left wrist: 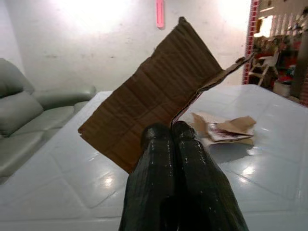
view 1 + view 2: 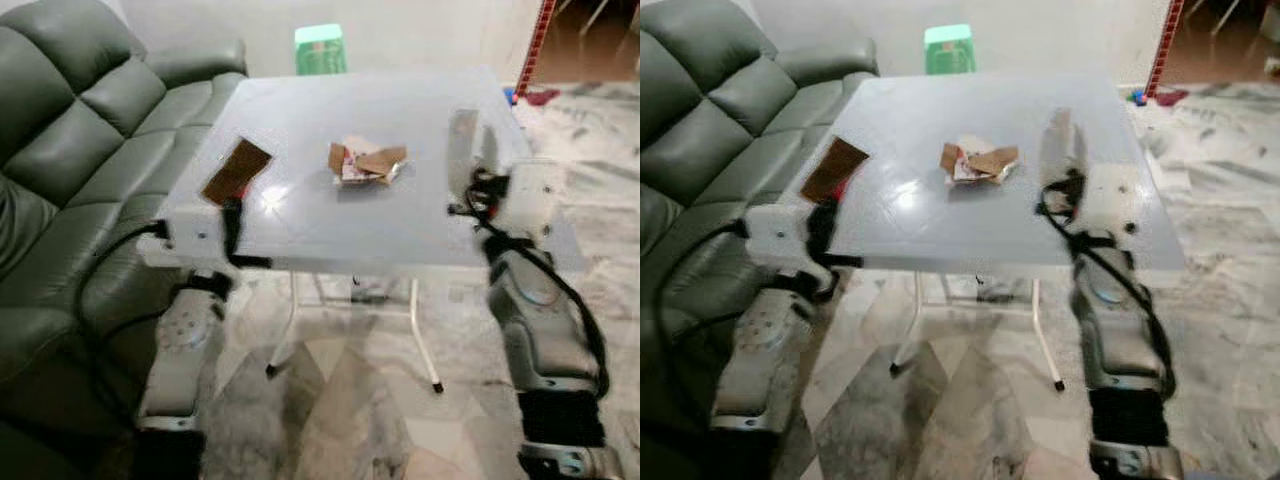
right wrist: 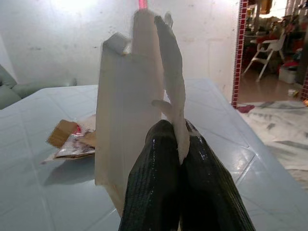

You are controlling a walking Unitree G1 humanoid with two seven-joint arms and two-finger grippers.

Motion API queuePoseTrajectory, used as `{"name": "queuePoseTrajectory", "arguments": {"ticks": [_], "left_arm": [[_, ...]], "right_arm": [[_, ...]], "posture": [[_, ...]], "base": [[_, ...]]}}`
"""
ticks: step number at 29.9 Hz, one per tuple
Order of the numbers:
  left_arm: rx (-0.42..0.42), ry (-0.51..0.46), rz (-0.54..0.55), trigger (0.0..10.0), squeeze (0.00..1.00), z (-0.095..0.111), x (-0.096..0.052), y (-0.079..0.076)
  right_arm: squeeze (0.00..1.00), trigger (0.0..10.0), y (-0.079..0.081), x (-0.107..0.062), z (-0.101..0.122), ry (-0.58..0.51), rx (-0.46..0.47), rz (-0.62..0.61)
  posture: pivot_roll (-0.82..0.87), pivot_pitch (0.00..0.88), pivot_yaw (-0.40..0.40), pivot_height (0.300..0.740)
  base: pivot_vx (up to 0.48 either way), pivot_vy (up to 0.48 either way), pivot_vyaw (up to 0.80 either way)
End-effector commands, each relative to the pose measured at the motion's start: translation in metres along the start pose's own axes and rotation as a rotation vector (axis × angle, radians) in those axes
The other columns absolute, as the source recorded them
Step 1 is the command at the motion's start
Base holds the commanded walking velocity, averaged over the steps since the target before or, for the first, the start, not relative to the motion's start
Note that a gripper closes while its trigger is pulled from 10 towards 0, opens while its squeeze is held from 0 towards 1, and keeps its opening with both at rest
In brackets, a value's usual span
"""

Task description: Picking trash to rubbish bin

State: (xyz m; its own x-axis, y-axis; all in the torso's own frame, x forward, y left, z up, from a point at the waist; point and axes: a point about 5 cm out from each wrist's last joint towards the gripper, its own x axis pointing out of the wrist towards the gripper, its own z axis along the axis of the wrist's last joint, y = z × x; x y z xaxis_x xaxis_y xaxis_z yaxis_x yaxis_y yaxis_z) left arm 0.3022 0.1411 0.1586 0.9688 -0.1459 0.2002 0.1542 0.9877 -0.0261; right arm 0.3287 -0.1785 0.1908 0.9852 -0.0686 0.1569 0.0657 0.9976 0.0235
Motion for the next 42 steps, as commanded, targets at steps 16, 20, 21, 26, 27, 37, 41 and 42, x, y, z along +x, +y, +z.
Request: {"name": "queuePoseTrajectory", "arguments": {"ticks": [16, 20, 21, 26, 27, 37, 41, 42], "left_arm": [[-0.017, -0.005, 0.012, 0.0, 0.00, 0.0038, 0.0027, 0.0041], [-0.025, -0.001, 0.013, 0.0, 0.00, 0.0030, 0.0024, 0.0037], [-0.027, 0.000, 0.013, 0.0, 0.00, 0.0028, 0.0024, 0.0037], [-0.030, 0.001, 0.015, 0.0, 0.00, 0.0026, 0.0027, 0.0047], [-0.033, 0.001, 0.016, 0.0, 0.00, 0.0026, 0.0028, 0.0050], [-0.082, 0.006, 0.020, 0.0, 0.00, 0.0021, 0.0026, 0.0045], [-0.080, 0.007, 0.018, 0.0, 0.00, 0.0021, 0.0024, 0.0046], [-0.079, 0.008, 0.017, 0.0, 0.00, 0.0020, 0.0024, 0.0048]], "right_arm": [[0.00, 10.0, 0.0050, 0.0022, 0.0065, -0.009, 0.005, 0.025], [0.00, 10.0, 0.0043, 0.0025, 0.0071, -0.009, 0.004, 0.025], [0.00, 10.0, 0.0041, 0.0025, 0.0071, -0.009, 0.004, 0.025], [0.00, 10.0, 0.0037, 0.0028, 0.0072, -0.008, 0.002, 0.024], [0.00, 10.0, 0.0035, 0.0029, 0.0073, -0.008, 0.002, 0.023], [0.00, 10.0, 0.0060, 0.0017, 0.0086, -0.023, 0.009, 0.041], [0.00, 10.0, 0.0064, 0.0016, 0.0082, -0.022, 0.009, 0.043], [0.00, 10.0, 0.0066, 0.0016, 0.0081, -0.021, 0.009, 0.044]], "posture": [[-0.06, 0.039, 0.076, 0.740], [-0.06, 0.040, 0.075, 0.740], [-0.06, 0.040, 0.074, 0.740], [-0.06, 0.041, 0.075, 0.740], [-0.06, 0.041, 0.075, 0.740], [-0.06, 0.042, 0.072, 0.740], [-0.06, 0.039, 0.072, 0.740], [-0.06, 0.039, 0.073, 0.740]], "base": [[0.000, 0.000, -0.80], [0.000, 0.000, -0.80], [0.000, 0.000, -0.80], [0.000, 0.000, -0.80], [0.000, 0.000, -0.80], [0.000, 0.272, -0.32], [0.000, 0.480, 0.00], [0.000, 0.480, 0.00]]}}
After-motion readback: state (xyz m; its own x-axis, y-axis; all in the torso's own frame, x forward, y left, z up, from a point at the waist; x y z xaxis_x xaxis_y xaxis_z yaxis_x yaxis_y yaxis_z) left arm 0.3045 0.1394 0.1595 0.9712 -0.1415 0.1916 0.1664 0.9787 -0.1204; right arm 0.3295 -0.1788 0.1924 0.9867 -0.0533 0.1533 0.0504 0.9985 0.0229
